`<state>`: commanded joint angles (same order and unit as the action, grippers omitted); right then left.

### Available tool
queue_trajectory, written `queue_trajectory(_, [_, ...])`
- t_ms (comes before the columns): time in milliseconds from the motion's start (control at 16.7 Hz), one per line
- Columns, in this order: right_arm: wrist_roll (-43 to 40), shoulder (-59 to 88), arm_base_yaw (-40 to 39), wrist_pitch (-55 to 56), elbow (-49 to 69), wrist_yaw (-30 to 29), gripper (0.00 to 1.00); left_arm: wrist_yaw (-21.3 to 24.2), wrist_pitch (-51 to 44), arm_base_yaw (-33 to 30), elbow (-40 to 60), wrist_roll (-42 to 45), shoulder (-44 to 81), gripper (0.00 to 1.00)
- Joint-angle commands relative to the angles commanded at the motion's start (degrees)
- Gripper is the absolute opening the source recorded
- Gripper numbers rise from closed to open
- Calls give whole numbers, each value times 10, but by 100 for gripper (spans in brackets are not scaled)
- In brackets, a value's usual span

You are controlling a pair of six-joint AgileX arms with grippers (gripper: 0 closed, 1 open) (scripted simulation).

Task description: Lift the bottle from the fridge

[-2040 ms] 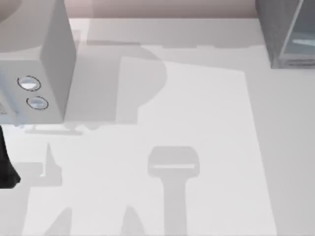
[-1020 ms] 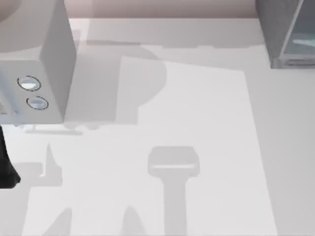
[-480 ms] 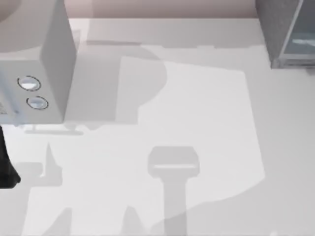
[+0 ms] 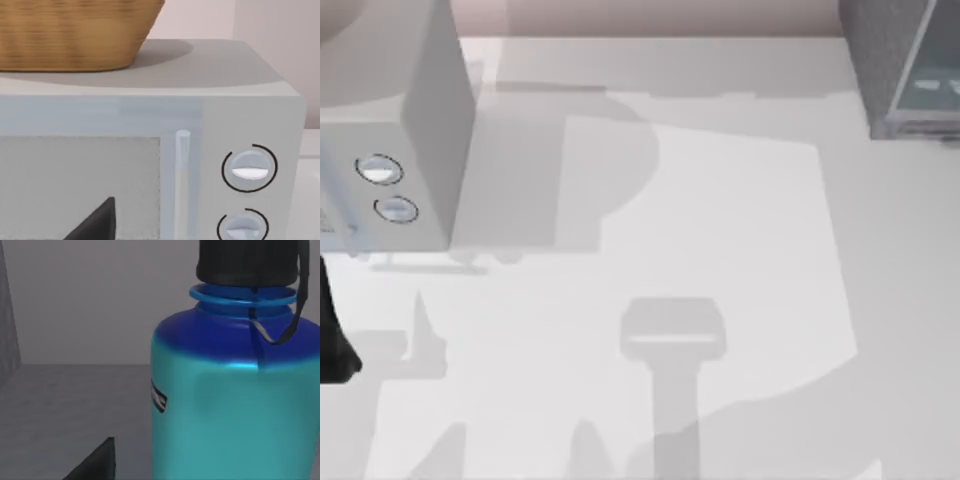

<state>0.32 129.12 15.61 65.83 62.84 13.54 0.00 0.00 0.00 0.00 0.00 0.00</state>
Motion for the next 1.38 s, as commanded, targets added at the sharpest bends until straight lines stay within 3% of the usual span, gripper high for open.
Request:
queue_trajectory(360, [-1, 65, -15, -68, 138, -16, 100, 0, 0, 0, 0, 0, 0, 100])
queue_trajectory(660, [-1, 71, -17, -78, 151, -18, 100, 0, 0, 0, 0, 0, 0, 100])
queue_trajectory(1380, [-1, 71, -17, -78, 151, -18, 10, 0, 0, 0, 0, 0, 0, 100])
